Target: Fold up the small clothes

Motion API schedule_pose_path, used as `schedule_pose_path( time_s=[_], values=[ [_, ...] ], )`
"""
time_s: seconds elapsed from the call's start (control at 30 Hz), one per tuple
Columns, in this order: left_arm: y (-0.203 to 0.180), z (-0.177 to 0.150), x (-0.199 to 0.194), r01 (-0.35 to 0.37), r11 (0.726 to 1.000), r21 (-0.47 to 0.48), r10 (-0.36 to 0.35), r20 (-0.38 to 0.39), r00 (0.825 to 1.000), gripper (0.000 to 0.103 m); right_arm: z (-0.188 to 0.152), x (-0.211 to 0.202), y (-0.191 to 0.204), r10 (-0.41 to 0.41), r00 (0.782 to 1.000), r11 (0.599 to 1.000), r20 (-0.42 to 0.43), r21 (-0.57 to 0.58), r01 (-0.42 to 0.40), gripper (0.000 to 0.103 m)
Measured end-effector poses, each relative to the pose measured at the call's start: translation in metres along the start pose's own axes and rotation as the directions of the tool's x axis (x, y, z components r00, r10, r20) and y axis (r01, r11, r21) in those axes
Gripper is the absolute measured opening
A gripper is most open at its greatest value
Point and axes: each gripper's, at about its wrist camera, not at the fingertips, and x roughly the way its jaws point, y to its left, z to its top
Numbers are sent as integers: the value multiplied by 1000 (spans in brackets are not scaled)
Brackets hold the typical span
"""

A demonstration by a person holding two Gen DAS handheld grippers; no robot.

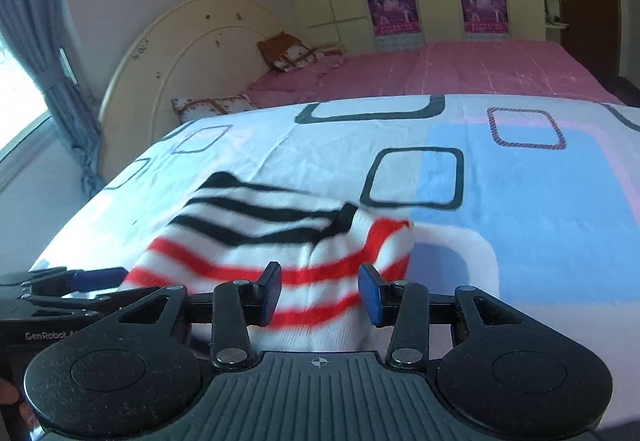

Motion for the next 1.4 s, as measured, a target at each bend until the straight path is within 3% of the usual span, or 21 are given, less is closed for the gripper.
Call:
schedule_pose_path(
  time_s=[0.23, 0.33, 0.43, 0.47, 0.53, 0.57, 0.63, 0.83, 0.93, 1.0, 1.07, 1.27, 1.4],
  values=[
    [-9, -34, -12, -23, 999, 38, 25, -45, 999, 73, -49, -29, 15, -50, 998, 998, -33, -37, 49, 43],
    [-1, -38, -6, 0, 1000, -17, -2, -72, 997, 74, -66, -26, 17, -116, 991, 992, -65, -55, 112, 44],
    [-1, -38, -4, 2, 1000, -7, -3, -73, 997, 74, -75, -15, 19, -150, 986, 988, -78, -54, 146, 44],
    [-1, -37, -4, 2, 1000, -4, -3, -72, 997, 74, -76, -11, 19, -162, 984, 986, -79, -43, 159, 54],
    [0, -38, -6, 8, 1000, -10, -9, -79, 997, 74, -76, -9, 12, -178, 980, 984, -88, 16, 180, 61],
    [0, -38, -7, 7, 1000, -12, -8, -81, 997, 75, -76, -10, 11, -172, 980, 983, -97, 52, 178, 61],
    [-1, -40, -9, -4, 1000, -3, 4, -76, 997, 77, -82, -9, 15, -189, 979, 982, -83, -3, 189, 61],
    [-9, -37, -17, -39, 999, -7, 38, -66, 997, 77, -78, -10, 15, -202, 975, 979, -94, -17, 201, 66],
    [-18, -34, -30, -61, 998, -17, 60, -39, 997, 87, -73, -17, 18, -207, 975, 978, -81, -21, 206, 72],
    [-27, -32, -43, -83, 996, -22, 83, -19, 996, 97, -71, -31, 21, -206, 977, 979, -51, -14, 205, 81],
    [-36, -31, -58, -98, 995, -35, 98, 0, 995, 99, -73, -49, 23, -186, 982, 983, -18, 3, 186, 92],
    [-78, -40, -113, -183, 983, -8, 183, 27, 983, 101, -89, -114, 31, -100, 995, 995, 27, 32, 99, 93],
    [-95, -53, -160, -152, 988, -25, 153, 86, 984, 102, -102, -163, 39, -74, 996, 997, 52, 17, 74, 96]
  ],
)
